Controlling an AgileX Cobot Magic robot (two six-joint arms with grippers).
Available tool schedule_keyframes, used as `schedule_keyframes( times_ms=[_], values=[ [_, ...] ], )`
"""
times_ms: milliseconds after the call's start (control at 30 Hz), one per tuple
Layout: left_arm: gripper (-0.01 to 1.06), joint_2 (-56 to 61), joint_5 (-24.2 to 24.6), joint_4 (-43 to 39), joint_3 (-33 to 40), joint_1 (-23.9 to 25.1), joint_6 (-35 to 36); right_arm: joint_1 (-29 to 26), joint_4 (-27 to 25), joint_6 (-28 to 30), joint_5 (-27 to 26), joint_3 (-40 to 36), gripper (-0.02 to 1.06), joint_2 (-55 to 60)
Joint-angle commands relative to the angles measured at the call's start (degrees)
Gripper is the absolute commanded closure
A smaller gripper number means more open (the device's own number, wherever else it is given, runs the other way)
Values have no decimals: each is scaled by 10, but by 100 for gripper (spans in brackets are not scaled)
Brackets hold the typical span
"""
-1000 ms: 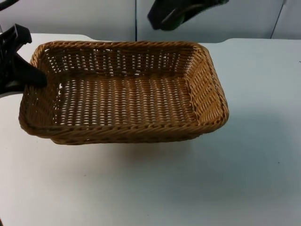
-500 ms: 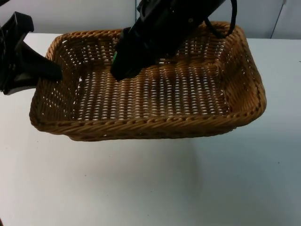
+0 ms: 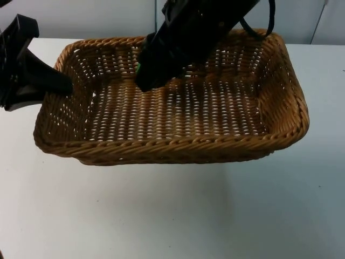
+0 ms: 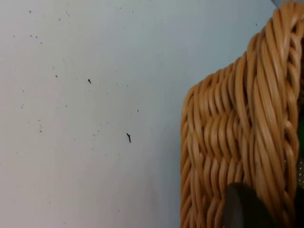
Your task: Pick up the basket with the left hand and place the ball into the basket with the right hand.
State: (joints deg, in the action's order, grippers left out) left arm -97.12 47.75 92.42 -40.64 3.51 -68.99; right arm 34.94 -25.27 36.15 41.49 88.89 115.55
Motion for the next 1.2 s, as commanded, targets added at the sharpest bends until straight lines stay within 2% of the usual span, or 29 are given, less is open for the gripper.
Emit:
schedule_keyframes(
  times_ms=[0,100,167,700,1033,1100,1133,1167],
  values=[
    [105,8,32,13,1,2,6,2,2,-9,-5,4,78,0],
    [105,8,32,7,1,2,6,2,2,-27,-10,4,56,0],
    [105,8,32,3,1,2,6,2,2,-30,-14,4,53,0],
    [105,8,31,-1,1,2,4,2,0,-41,1,8,50,-6],
    [105,8,11,-1,1,2,4,2,4,-48,26,80,50,-68],
    [105,8,10,-2,1,2,4,2,25,-70,38,95,55,-88],
    [105,8,9,-3,1,2,4,2,41,-90,50,104,64,-98],
    [105,8,9,-3,1,2,4,2,41,-90,50,104,64,-98]
  ],
)
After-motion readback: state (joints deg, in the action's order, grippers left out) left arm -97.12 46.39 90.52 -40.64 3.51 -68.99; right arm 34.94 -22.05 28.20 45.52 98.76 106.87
